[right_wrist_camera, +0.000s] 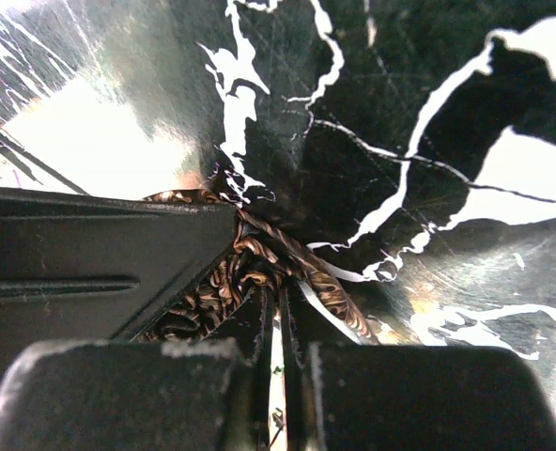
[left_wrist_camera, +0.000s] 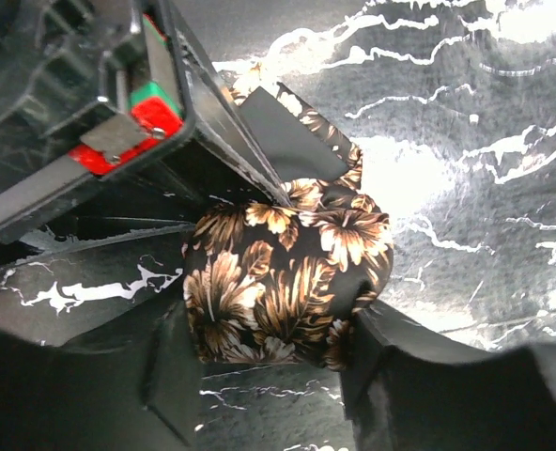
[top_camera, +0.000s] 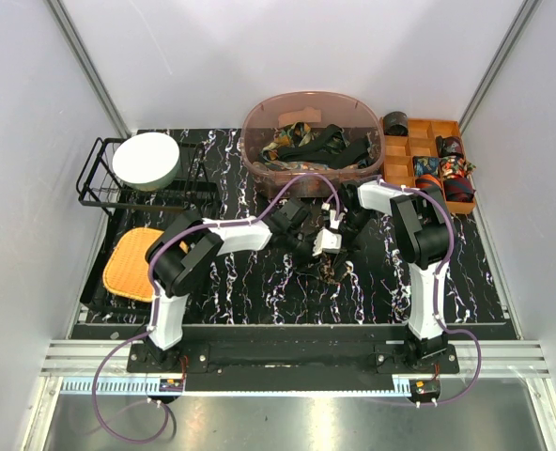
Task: Roll the ties
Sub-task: Roll the tie at the center of the board.
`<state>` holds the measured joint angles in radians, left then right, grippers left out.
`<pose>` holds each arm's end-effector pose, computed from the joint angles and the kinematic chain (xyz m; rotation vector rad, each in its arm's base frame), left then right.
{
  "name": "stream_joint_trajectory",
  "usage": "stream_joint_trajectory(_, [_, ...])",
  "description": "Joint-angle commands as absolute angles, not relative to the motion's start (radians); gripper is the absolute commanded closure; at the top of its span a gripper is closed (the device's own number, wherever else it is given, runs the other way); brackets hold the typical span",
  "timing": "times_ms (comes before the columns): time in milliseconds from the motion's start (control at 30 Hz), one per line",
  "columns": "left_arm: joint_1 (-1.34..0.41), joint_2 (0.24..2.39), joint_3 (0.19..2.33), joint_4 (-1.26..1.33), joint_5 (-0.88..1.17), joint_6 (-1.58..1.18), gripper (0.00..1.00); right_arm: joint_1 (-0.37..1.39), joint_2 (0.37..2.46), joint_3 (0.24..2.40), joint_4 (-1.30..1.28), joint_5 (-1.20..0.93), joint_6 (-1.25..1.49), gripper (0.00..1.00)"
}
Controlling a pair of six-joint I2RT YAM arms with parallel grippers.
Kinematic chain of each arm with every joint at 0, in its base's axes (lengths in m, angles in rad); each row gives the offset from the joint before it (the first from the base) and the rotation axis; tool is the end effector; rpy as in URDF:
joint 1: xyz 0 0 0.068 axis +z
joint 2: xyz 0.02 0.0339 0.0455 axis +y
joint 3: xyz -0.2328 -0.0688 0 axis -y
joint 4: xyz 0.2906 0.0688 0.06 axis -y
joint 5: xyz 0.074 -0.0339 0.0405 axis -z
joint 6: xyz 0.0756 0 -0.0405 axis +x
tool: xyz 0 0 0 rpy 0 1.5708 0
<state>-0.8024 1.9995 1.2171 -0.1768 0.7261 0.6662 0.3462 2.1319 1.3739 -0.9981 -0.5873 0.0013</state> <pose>0.2698 -0.3513 0.0560 1.8351 1.6002 -0.9682 0.3347 0.1653 0.0198 0.3969 -2.7306 -0.7772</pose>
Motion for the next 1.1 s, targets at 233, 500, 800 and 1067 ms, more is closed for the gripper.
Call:
stream_joint_trajectory(233, [-0.815, 2.008, 1.184, -0.337, 0.716, 0.871, 1.0, 0.35, 2.187, 1.328, -0.779, -0.334, -0.032, 1.0])
stream_joint_trajectory(500, [-0.81, 1.904, 1.068, -0.105, 0.689, 0.666, 0.24, 0.348, 2.189, 1.327, -0.772, -0.334, -0.017, 1.0])
stream_joint_trajectory(800, [-0.792, 1.89, 1.038, 0.163, 0.698, 0.457, 0.01, 0.348, 2.183, 1.322, -0.765, -0.341, -0.014, 1.0])
stream_joint_trajectory(1067, [-0.792, 1.93, 1.086, 0.192, 0.742, 0.456, 0.01, 0.348, 2.178, 1.316, -0.762, -0.337, -0.012, 1.0])
